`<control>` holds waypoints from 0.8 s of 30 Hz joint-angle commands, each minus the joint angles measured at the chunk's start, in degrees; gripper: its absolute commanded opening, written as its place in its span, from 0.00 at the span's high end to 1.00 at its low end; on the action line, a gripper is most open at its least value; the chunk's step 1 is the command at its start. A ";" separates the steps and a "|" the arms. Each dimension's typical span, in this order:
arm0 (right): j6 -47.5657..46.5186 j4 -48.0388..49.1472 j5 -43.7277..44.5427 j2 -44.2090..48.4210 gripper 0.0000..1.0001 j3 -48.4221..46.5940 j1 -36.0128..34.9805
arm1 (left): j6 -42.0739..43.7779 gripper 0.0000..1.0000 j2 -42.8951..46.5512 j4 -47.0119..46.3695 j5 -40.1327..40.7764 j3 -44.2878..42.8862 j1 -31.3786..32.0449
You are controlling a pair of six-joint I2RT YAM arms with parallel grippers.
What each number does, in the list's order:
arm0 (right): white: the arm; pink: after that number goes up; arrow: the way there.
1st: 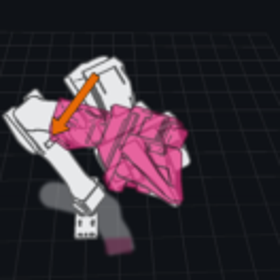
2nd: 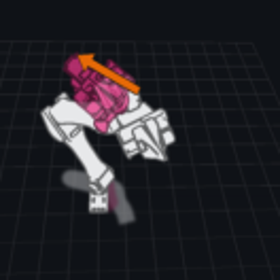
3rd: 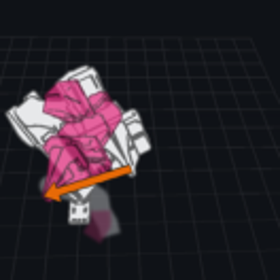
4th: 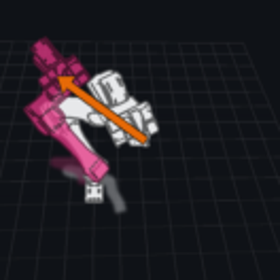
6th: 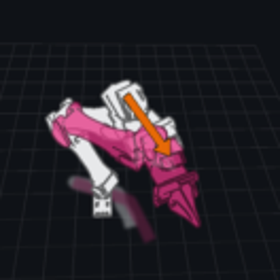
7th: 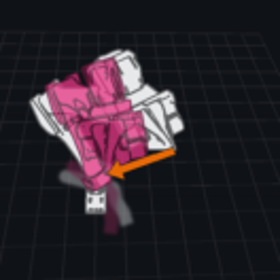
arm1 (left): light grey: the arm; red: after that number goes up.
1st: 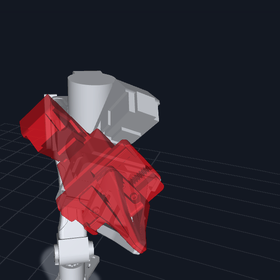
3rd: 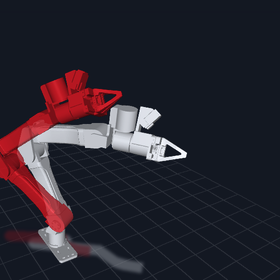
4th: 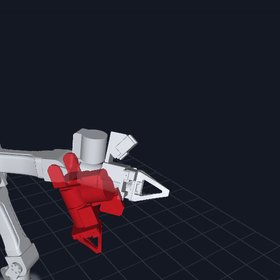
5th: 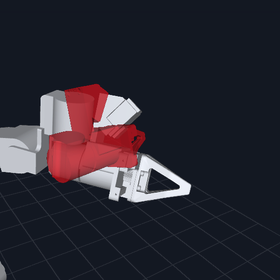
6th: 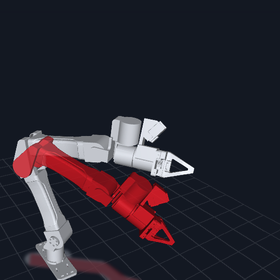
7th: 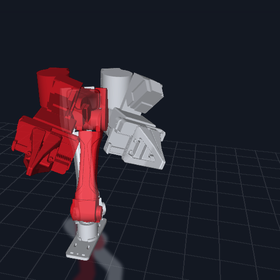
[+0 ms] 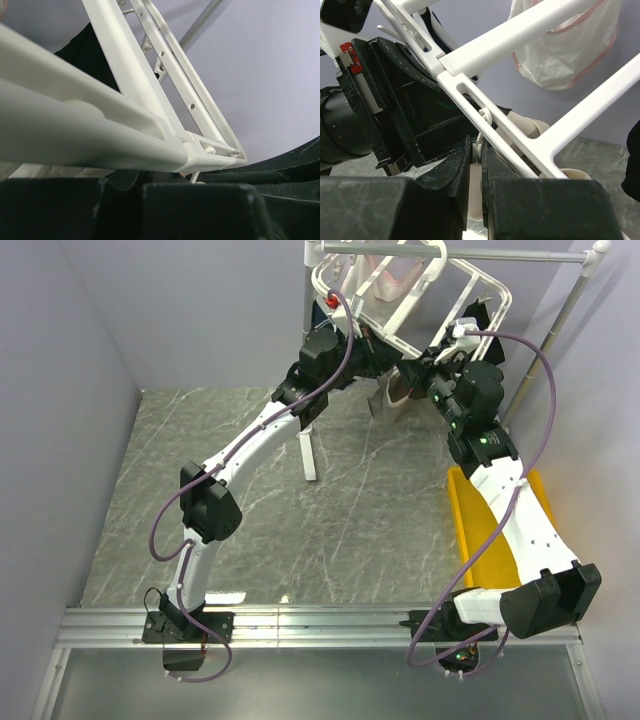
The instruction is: Clip the underwear to the hanger
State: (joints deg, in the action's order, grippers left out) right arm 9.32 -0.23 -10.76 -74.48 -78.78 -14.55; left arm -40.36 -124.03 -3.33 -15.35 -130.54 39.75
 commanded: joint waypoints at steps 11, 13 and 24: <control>5.27 -3.55 -7.25 -0.67 1.00 0.91 -2.77 | -1.65 0.99 2.21 -8.62 1.64 -1.82 1.47; 5.79 -3.72 -8.39 -1.02 1.00 0.83 -2.77 | -1.92 0.99 2.12 -8.79 1.38 -1.91 1.47; 3.42 -7.33 -8.21 -1.72 1.00 -0.14 -3.47 | -3.15 0.99 1.77 -8.53 1.99 -2.87 1.47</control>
State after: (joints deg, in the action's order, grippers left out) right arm 12.49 0.08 -9.98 -74.52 -78.74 -14.90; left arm -41.52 -124.03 -3.55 -13.72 -130.54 39.90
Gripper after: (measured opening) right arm 0.143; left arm 0.010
